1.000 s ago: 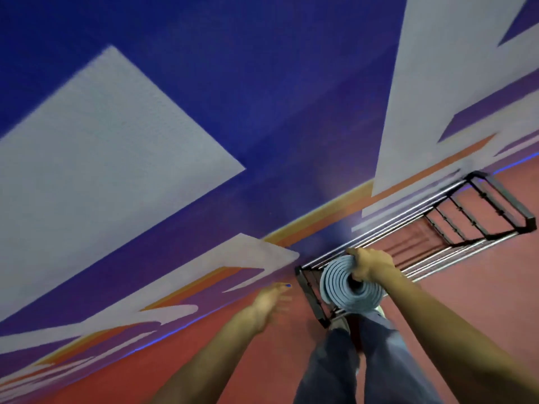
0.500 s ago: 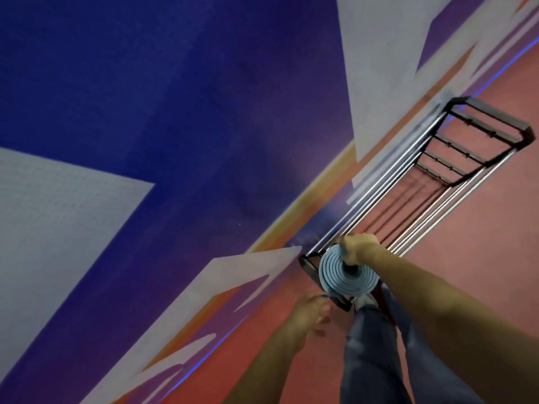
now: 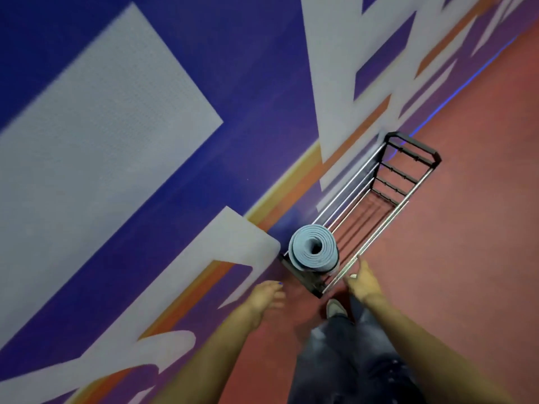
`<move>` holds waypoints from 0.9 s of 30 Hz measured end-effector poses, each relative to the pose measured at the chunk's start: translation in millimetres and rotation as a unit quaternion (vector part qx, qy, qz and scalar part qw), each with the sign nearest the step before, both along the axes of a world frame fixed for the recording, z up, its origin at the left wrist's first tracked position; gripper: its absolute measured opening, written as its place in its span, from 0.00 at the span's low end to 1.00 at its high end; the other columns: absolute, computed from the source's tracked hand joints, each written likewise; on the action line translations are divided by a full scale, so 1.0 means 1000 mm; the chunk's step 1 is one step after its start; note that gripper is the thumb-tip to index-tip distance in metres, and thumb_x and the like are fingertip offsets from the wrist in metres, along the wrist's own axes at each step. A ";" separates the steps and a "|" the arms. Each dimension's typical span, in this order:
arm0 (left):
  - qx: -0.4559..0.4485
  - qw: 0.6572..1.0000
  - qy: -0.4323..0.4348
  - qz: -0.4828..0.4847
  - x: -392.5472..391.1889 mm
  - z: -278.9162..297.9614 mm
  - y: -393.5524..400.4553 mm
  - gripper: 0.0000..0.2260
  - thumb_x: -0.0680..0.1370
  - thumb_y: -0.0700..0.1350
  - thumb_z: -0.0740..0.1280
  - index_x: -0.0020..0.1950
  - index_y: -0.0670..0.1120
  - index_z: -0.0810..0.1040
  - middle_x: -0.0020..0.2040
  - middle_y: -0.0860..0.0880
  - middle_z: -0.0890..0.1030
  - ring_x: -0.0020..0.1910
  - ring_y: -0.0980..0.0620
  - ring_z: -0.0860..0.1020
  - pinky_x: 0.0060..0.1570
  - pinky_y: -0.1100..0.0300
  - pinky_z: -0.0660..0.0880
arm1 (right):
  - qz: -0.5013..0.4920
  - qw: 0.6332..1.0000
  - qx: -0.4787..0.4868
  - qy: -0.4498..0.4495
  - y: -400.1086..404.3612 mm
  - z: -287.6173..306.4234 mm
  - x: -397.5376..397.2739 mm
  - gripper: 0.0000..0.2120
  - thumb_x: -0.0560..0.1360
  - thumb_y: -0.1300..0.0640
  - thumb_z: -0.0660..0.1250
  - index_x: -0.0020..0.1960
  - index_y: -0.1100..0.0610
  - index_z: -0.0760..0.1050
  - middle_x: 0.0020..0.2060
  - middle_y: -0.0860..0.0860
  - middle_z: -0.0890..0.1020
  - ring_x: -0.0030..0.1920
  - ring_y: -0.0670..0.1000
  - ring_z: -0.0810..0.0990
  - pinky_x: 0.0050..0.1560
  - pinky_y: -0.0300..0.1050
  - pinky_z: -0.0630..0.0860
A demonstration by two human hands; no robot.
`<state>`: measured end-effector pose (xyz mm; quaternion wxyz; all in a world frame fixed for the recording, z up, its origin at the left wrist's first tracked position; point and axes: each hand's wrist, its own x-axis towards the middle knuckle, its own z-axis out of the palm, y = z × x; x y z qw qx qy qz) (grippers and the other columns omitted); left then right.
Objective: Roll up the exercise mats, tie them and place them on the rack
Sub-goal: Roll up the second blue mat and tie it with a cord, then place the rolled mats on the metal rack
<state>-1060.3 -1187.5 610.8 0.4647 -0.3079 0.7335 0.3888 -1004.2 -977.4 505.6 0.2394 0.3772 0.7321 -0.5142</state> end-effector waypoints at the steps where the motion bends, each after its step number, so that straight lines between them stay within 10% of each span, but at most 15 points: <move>1: 0.004 1.000 -0.006 -0.009 0.003 0.004 0.001 0.09 0.82 0.47 0.59 0.60 0.48 0.72 0.47 0.49 0.78 0.39 0.52 0.75 0.38 0.59 0.70 | -0.036 0.999 -0.028 -0.016 0.004 0.003 0.013 0.30 0.75 0.62 0.67 0.73 0.62 0.59 0.46 0.58 0.78 0.51 0.58 0.76 0.51 0.46 0.69; 7: 0.041 0.998 0.012 -0.054 0.004 0.021 0.035 0.09 0.82 0.49 0.58 0.60 0.48 0.71 0.53 0.48 0.77 0.49 0.48 0.76 0.48 0.54 0.73 | -0.181 0.975 -0.123 -0.035 0.027 0.035 0.078 0.21 0.76 0.65 0.64 0.67 0.58 0.65 0.39 0.58 0.75 0.31 0.51 0.69 0.30 0.39 0.63; 15: 0.087 0.988 0.026 -0.122 0.036 0.043 0.148 0.09 0.81 0.47 0.58 0.43 0.48 0.72 0.35 0.52 0.73 0.30 0.54 0.71 0.35 0.61 0.69 | -0.292 0.939 -0.163 0.079 0.092 0.111 0.158 0.12 0.77 0.67 0.61 0.61 0.65 0.70 0.35 0.54 0.76 0.30 0.50 0.69 0.32 0.38 0.60; 27: 0.322 0.913 0.080 -0.236 0.277 0.115 0.411 0.06 0.80 0.43 0.60 0.48 0.49 0.76 0.45 0.49 0.80 0.42 0.50 0.78 0.42 0.56 0.74 | -0.516 0.823 -0.044 0.235 0.253 0.225 0.440 0.11 0.77 0.67 0.60 0.58 0.59 0.73 0.44 0.55 0.78 0.35 0.49 0.72 0.32 0.36 0.69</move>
